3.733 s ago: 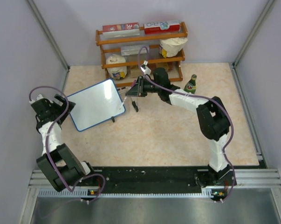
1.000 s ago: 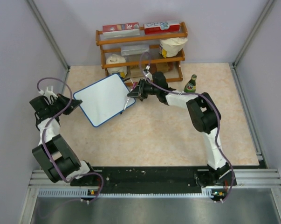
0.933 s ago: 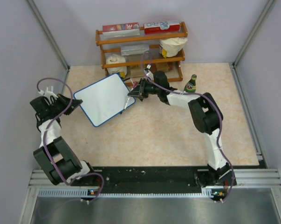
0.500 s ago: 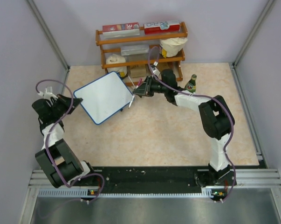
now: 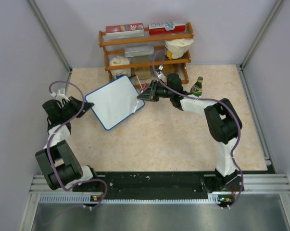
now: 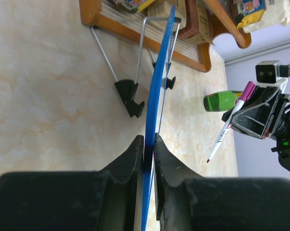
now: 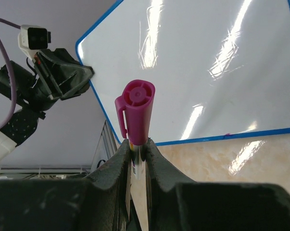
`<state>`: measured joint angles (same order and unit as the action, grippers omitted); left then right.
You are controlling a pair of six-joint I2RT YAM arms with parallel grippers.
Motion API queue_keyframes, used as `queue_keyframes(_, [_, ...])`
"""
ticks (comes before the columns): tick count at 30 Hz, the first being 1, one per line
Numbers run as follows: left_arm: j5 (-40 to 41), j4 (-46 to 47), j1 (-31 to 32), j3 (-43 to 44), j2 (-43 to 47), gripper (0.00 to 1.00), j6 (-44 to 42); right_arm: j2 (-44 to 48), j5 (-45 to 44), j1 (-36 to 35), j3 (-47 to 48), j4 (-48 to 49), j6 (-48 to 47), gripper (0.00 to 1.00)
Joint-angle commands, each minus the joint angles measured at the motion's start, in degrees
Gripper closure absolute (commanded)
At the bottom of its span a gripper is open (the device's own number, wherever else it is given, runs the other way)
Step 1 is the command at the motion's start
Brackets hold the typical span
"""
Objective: Write a sentence on the whiteboard
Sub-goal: Pick up the whiteboard from the whiteboard stand.
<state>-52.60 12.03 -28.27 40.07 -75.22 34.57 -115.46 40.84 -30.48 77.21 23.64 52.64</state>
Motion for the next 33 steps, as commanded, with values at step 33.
queue_keyframes(33, [0.5,8.1,8.3,-4.0,3.8,1.00,-0.5,-0.5,9.1,5.8,-12.8,9.1,-3.0,1.00])
